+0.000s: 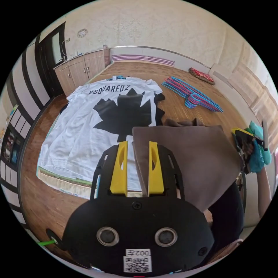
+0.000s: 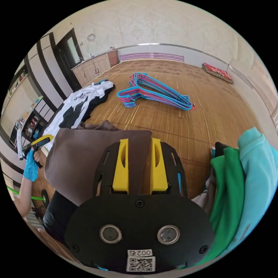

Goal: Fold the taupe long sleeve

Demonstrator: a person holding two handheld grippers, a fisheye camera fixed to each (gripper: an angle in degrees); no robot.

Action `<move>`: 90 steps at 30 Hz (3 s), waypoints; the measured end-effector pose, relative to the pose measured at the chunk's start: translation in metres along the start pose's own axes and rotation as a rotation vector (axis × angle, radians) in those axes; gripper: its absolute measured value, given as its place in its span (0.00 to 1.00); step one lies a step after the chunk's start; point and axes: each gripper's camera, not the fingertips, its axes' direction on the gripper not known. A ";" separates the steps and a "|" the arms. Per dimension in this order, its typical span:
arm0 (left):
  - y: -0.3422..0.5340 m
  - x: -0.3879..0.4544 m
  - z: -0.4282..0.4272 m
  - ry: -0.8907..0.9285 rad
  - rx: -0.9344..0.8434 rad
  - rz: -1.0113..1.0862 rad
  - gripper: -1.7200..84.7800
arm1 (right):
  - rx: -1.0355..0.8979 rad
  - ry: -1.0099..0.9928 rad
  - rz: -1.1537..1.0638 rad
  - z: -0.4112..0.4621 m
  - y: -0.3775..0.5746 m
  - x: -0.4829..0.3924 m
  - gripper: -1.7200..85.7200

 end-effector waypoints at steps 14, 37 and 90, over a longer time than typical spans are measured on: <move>0.004 0.061 0.031 -0.179 0.102 -0.013 0.00 | 0.000 0.187 -0.044 0.041 -0.015 -0.051 0.05; 0.007 0.050 -0.010 -0.127 0.062 -0.078 0.09 | 0.161 0.271 -0.245 -0.016 0.005 -0.101 0.12; 0.049 0.175 -0.022 -0.122 0.186 -0.040 0.03 | 0.569 -0.227 -0.189 -0.061 0.130 -0.195 0.14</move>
